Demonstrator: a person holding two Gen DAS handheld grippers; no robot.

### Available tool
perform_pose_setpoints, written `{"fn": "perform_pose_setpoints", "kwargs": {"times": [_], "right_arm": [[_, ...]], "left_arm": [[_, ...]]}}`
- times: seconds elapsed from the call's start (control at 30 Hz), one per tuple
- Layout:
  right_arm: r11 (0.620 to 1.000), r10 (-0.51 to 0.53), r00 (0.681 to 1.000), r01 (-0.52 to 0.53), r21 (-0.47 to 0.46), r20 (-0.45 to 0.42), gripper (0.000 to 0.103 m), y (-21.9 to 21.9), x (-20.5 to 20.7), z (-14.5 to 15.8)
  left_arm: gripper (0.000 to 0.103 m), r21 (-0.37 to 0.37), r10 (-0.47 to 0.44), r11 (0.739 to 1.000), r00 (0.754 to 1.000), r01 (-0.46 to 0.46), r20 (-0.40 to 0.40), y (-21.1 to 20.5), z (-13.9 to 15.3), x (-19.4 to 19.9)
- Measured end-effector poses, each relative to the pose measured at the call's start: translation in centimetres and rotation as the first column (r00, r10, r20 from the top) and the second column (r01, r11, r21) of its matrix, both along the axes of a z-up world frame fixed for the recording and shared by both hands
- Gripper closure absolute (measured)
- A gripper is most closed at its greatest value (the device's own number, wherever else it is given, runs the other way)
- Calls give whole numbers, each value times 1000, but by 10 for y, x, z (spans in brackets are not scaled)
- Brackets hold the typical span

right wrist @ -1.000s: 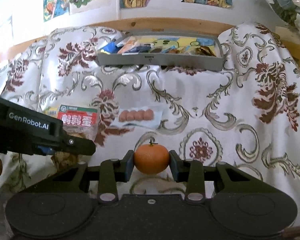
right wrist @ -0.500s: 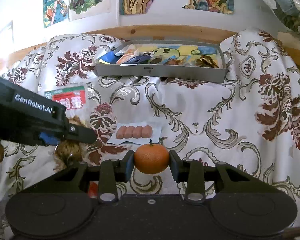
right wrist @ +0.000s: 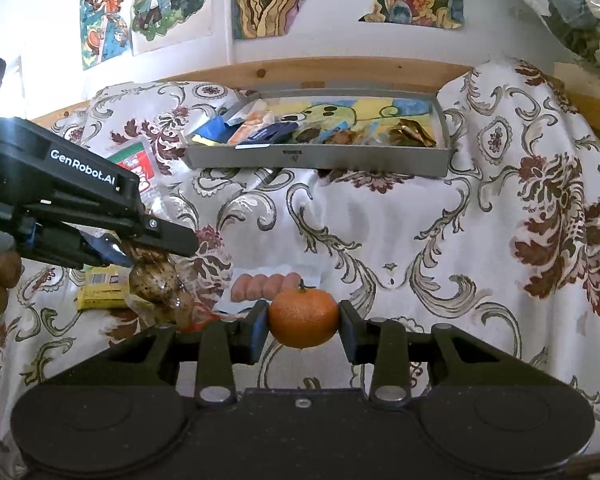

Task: Organize snacks
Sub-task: 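Carry the mandarin and quail egg bag over the grey tray with both tools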

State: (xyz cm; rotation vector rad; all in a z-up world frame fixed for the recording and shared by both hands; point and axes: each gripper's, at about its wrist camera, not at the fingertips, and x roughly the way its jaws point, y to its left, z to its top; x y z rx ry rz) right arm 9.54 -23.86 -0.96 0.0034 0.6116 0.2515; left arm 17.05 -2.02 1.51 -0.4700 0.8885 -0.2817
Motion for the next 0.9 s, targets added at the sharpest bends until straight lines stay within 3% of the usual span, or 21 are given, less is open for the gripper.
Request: {"fn": "perform_pose_setpoints", "kwargs": {"times": [0.9], "right_arm": [[1000,10,1000,-10,1,20,64,1,3,6]], "left_arm": [[70,-16,-25,1000,999,26,34,-3,30,16]]}}
